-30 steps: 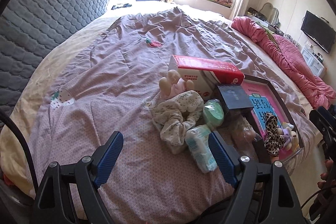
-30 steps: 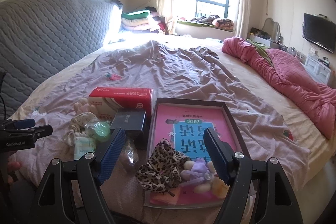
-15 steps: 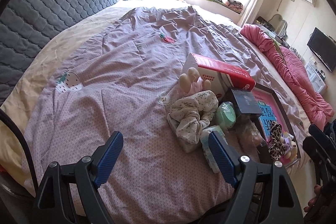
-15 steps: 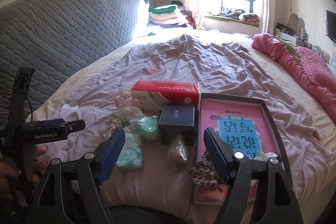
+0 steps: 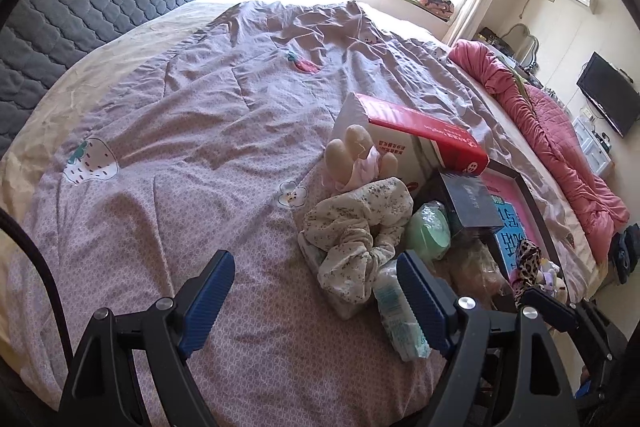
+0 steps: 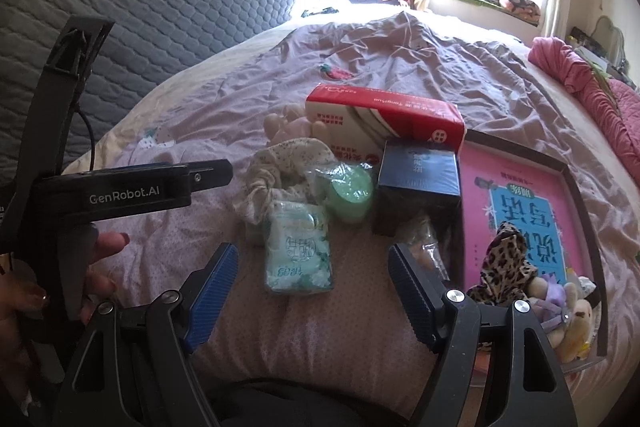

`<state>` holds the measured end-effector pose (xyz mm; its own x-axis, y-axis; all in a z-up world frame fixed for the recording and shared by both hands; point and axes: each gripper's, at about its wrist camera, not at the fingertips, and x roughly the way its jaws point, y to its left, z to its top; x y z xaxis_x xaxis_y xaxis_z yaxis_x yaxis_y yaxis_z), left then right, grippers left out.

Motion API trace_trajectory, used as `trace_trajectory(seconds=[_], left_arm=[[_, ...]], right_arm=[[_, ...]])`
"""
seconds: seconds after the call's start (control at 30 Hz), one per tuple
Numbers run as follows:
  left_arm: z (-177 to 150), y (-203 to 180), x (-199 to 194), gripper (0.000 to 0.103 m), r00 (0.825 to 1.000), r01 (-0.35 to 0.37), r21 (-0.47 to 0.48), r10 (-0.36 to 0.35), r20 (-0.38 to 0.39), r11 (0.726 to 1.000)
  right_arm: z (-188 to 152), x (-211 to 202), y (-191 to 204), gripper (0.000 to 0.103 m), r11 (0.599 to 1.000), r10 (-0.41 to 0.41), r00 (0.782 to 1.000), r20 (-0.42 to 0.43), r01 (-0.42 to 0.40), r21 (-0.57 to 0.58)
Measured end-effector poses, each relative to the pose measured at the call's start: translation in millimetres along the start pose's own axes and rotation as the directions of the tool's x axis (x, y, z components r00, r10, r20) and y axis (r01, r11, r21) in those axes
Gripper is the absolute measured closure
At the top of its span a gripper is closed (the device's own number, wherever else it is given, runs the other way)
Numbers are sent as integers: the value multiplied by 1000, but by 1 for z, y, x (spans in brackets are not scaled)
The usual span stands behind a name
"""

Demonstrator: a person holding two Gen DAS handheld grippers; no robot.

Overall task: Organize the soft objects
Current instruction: 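Grasp the white floral cloth with the left gripper while the right gripper grasps the green wet-wipe pack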

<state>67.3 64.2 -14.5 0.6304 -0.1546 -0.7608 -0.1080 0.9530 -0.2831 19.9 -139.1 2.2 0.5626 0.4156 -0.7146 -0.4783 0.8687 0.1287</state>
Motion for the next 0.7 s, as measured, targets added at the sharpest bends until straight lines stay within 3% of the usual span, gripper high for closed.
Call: trace_trajectory(seconds=[0.4,0.7], left_arm=[[3,-2,36,20,999,34,6,-33,-36,999],[9,3,49,21,998,56,2,-55,-40,998]], right_arm=[[1,45,-3,25,1000,-10,995,-98,10,-7],[2,73,0,25,997,59,981,-183,-66,-33]])
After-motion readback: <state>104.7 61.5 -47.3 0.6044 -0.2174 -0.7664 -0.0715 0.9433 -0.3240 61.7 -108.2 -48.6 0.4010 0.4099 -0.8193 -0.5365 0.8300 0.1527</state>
